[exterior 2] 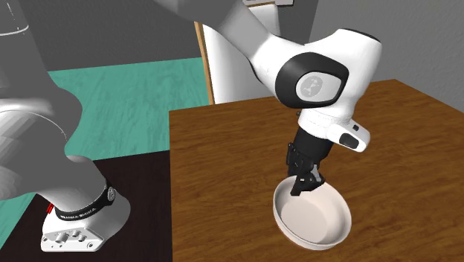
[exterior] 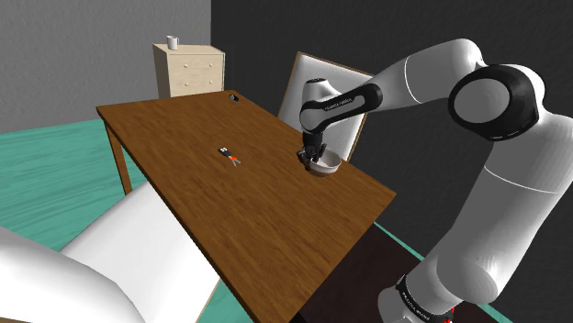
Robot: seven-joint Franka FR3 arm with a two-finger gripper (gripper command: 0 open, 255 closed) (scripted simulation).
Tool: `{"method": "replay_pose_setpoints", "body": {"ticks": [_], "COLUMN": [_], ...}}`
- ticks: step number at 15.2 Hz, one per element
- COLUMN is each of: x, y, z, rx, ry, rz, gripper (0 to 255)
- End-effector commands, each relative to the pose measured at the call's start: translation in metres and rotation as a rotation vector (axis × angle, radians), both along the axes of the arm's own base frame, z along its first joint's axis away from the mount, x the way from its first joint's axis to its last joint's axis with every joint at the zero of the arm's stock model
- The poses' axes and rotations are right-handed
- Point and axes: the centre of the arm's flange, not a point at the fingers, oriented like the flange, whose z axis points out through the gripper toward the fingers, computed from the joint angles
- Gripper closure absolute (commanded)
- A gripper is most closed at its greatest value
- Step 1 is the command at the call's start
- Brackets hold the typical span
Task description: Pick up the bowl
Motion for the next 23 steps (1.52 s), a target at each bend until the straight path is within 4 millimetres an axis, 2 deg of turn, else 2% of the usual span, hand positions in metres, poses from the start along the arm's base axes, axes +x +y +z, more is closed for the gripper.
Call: {"method": "replay_pose_setpoints", "body": {"ticks": [1,8,23], "x": [0.0,0.0,0.0], "y": [0.0,0.0,0.0], "z": [-0.001,0.0,0.079], "rx": [0.0,0.0,0.0], "ry": [0.0,0.0,0.0], "rz": [0.0,0.0,0.0], "gripper": [255,255,255]}}
